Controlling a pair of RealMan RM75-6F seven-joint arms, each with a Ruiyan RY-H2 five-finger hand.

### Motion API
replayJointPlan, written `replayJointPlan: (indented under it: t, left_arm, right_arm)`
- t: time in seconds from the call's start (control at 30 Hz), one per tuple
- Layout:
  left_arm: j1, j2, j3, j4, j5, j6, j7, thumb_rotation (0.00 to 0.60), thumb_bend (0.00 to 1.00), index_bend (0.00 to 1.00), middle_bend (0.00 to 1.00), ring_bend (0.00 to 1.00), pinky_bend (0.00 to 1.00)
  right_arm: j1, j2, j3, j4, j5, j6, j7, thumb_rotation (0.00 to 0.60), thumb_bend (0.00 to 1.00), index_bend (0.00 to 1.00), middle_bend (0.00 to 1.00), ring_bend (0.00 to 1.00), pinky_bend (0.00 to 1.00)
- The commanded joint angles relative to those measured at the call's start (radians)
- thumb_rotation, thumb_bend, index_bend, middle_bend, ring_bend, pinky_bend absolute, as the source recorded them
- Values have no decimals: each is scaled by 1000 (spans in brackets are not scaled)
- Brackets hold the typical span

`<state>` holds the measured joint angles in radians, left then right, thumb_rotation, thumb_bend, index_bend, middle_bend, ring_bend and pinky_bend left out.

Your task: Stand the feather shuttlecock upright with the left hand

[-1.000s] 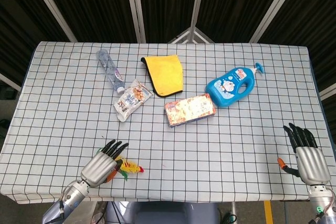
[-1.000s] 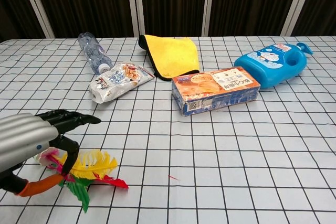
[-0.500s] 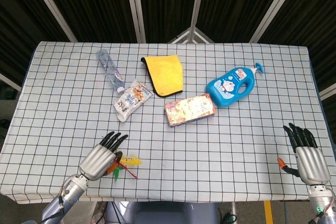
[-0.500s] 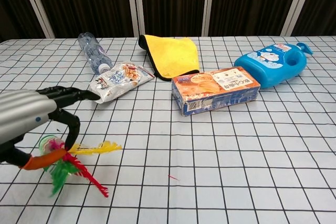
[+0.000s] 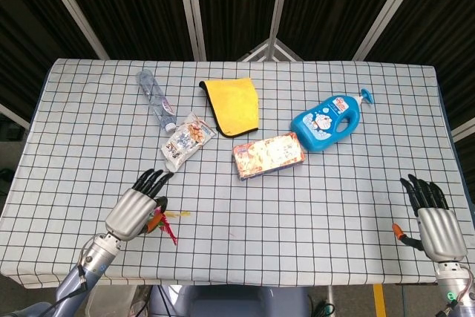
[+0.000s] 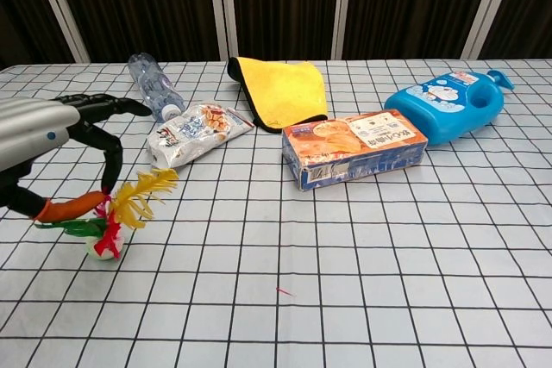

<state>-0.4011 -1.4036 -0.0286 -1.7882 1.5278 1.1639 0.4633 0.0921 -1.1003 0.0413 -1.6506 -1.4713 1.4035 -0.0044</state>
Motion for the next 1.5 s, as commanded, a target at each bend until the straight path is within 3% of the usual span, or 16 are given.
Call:
replayJointPlan:
  t: [0.03,1.2,1.37,1.5]
  left_arm:
    - [-2,-8,-5,6,-7,5,-8,600,636,598,40,0,0]
    - [-18,-8,-44,22,-81,46,-41,600,621,586,39,0,0]
    - [-12,6,-34,26,-94,44,-67,600,513,531,27,0,0]
    - [1,24,-24,15,-98,53,-100,600,301,385,0,0,0]
  right_arm:
    - [-1,1,0,0,1,1,0,600,334,0,0,0,0]
    - [0,1,-2,0,2,-3,-3,600,334,0,0,0,0]
    - [0,1,-2,0,1,-3,-7,600,334,0,0,0,0]
    - [-1,1,-2,0,2,-3,-6,600,334,0,0,0,0]
